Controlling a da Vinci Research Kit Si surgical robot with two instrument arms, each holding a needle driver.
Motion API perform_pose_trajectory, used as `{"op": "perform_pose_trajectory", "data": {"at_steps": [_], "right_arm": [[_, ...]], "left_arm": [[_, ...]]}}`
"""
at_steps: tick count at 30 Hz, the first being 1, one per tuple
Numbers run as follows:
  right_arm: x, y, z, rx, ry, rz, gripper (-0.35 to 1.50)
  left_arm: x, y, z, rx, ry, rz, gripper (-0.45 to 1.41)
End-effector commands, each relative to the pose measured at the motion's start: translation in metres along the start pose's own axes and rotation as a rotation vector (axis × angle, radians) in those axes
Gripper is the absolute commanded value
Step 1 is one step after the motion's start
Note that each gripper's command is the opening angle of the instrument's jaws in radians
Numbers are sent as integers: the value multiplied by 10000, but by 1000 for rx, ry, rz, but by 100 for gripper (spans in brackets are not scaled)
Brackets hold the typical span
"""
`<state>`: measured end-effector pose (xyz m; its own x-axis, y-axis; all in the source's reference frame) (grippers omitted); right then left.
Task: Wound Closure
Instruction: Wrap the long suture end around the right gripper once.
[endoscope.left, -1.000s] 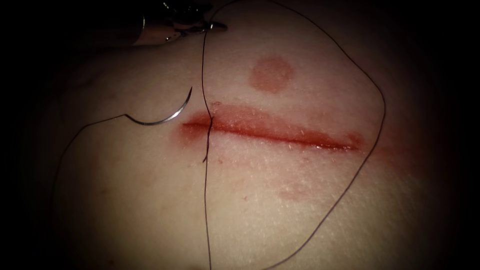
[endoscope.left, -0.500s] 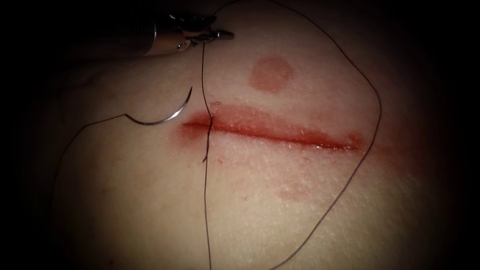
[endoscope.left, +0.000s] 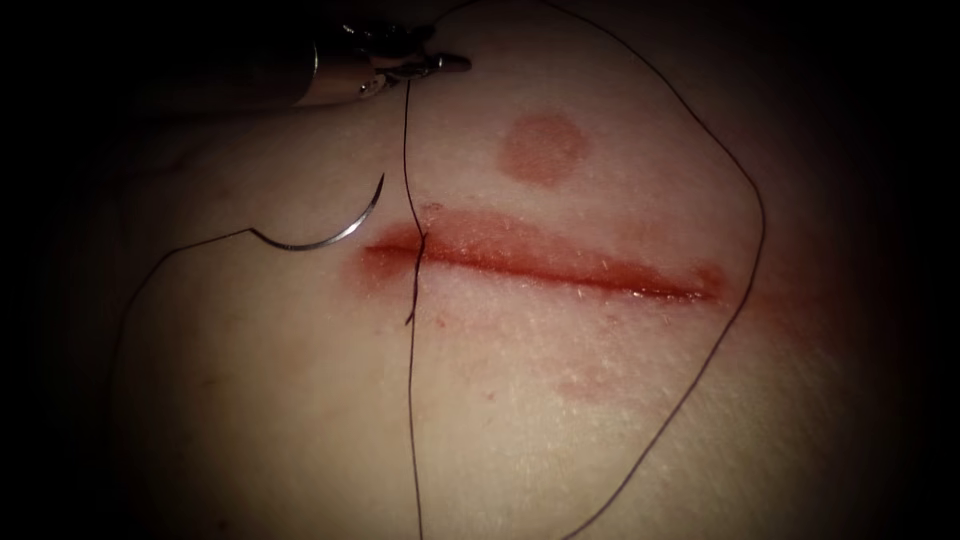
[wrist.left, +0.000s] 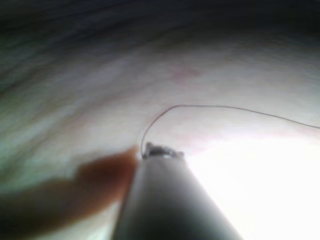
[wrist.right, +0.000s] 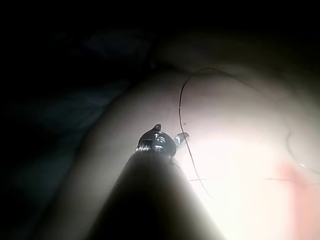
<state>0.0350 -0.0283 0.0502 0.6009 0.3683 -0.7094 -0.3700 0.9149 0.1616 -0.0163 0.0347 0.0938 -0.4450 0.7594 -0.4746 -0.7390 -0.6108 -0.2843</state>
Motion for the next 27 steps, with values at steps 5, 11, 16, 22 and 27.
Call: {"op": "perform_pose_trajectory", "data": {"at_steps": [5,11,16,22,27], "right_arm": [[-14,-4,-12,-1,-15,-9,136],[-20,-7,-27,2,-17,-9,136],[-24,-5,-36,-15,-32,-10,136],[-17,-10,-32,-29,-39,-2,136],[-13,-10,-27,-25,-37,2,136]], "left_arm": [[0,8,10,-11,42,-3,53],[0,20,15,-2,97,-4,51],[13,21,23,-7,100,0,48],[8,21,18,-12,100,17,48],[4,18,11,-21,100,21,49]]}}
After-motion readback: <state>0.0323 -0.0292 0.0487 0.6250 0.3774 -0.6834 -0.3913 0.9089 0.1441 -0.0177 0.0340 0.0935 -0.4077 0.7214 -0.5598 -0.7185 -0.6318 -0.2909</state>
